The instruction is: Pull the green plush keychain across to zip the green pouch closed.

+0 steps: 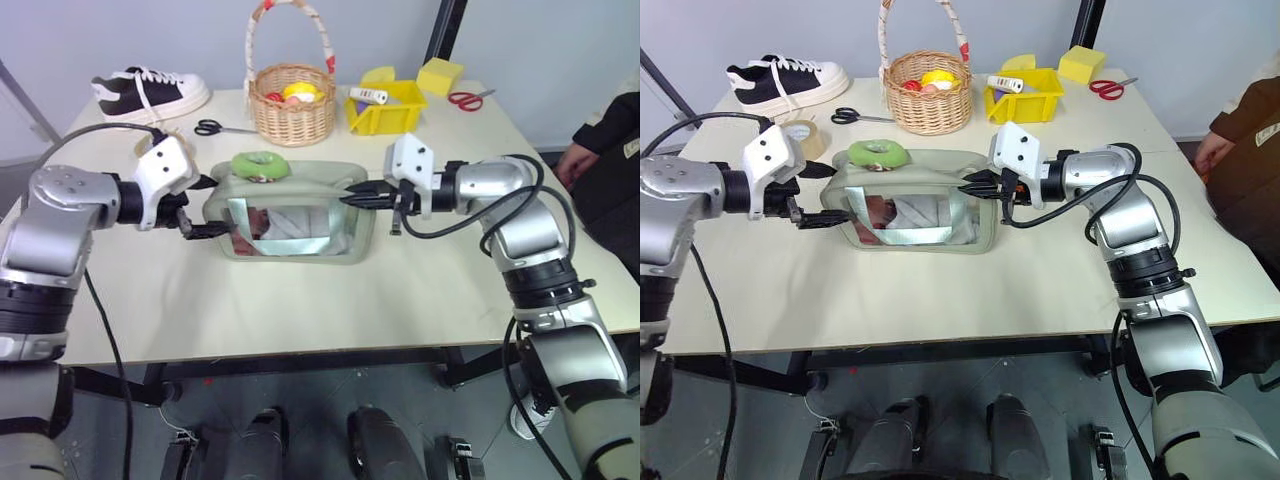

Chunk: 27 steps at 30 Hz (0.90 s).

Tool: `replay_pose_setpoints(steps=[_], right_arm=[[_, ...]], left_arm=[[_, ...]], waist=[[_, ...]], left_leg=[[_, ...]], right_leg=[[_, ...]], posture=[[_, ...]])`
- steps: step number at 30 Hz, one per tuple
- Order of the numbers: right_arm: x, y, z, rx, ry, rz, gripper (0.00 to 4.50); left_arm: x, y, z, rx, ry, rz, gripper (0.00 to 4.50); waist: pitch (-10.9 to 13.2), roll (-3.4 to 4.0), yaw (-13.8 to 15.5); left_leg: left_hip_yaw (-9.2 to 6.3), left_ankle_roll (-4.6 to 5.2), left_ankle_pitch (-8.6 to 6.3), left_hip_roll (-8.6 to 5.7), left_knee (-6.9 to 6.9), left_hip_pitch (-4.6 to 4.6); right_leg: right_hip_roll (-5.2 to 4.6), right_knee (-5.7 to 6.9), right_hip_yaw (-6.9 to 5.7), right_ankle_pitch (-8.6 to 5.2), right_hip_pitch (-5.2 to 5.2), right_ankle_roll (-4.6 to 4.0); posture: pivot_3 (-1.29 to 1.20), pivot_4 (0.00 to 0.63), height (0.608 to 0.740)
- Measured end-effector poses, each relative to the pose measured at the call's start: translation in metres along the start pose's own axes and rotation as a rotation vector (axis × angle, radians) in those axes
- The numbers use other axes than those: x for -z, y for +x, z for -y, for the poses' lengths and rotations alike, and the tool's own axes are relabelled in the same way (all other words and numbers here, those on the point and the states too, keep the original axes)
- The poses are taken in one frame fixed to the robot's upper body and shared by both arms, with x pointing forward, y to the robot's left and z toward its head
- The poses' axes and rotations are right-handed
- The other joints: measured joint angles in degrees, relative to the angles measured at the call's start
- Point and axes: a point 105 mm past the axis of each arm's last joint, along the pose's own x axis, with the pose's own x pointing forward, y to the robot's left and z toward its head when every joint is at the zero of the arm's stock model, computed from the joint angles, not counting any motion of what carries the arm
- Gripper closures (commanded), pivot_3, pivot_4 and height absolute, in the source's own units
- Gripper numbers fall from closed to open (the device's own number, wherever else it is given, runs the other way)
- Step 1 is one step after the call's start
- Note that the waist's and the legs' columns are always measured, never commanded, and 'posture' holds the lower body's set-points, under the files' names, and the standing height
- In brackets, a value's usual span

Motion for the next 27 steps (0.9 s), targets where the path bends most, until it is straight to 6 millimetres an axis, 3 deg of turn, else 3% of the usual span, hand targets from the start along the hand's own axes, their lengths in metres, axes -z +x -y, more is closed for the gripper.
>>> replay_pose_setpoints(steps=[7,11,14,19,20,21,24,27], right_arm=[[-0.001,0.000,0.000,-0.004,-0.002,-0.001,4.50],[0.000,0.000,0.000,-0.004,0.007,-0.004,4.50],[0.001,0.000,0.000,-0.010,0.035,-0.010,3.37],[0.001,-0.012,0.002,-0.034,0.052,-0.048,0.84],[-0.005,-0.014,0.006,-0.035,0.049,-0.045,0.28],[-0.012,-0.016,0.010,-0.032,0.048,-0.040,0.07],[-0.056,-0.014,0.027,-0.004,0.030,0.068,0.07],[-0.102,0.009,0.031,0.003,0.003,0.219,0.07]], left_arm=[[-0.001,0.000,-0.001,-0.005,0.000,0.005,4.44],[-0.001,0.000,0.000,0.006,-0.002,0.004,4.44],[-0.001,0.000,0.001,0.010,0.000,0.003,4.50],[-0.002,-0.001,0.002,0.021,0.006,0.001,4.50],[-0.002,-0.002,0.002,0.023,0.006,-0.002,4.50],[-0.002,-0.002,0.002,0.023,0.003,-0.003,4.50],[-0.001,-0.002,0.002,0.024,-0.002,-0.005,4.50],[-0.002,-0.001,0.003,0.026,-0.004,-0.004,4.50]], waist=[[0.00,0.00,0.08],[0.00,0.00,0.07],[0.00,0.00,0.07],[0.00,0.00,0.12],[0.01,0.01,0.08],[0.02,0.04,-0.02],[0.03,0.06,-0.15],[0.02,0.05,-0.08]], left_leg=[[0.01,0.00,0.00,-0.01,-0.01,0.00],[0.01,0.00,0.00,-0.01,-0.01,0.00],[0.00,0.00,0.00,-0.01,-0.01,0.00],[0.01,0.00,0.00,-0.02,-0.01,-0.01],[0.01,0.00,0.00,-0.02,-0.01,0.00],[0.02,0.00,0.00,-0.02,-0.01,0.00],[0.02,0.00,0.00,0.04,-0.07,0.03],[-0.02,0.00,0.00,0.06,-0.09,0.05]], right_leg=[[-0.01,0.00,0.00,0.00,0.00,0.00],[-0.01,0.00,0.00,0.00,0.00,0.00],[-0.01,0.00,0.00,0.00,0.00,0.00],[-0.02,-0.01,0.00,0.00,0.00,0.00],[-0.02,0.00,0.00,0.00,0.00,0.00],[-0.02,0.00,0.00,0.00,-0.02,0.00],[0.03,0.03,0.01,0.00,-0.04,-0.01],[0.07,0.04,0.00,0.00,-0.04,-0.01]], posture=[[0.00,0.150,0.740],[0.00,0.150,0.740],[0.00,0.150,0.740],[0.00,0.150,0.740],[0.00,0.150,0.740],[0.00,0.150,0.740],[0.00,0.150,0.740],[0.00,0.150,0.740]])
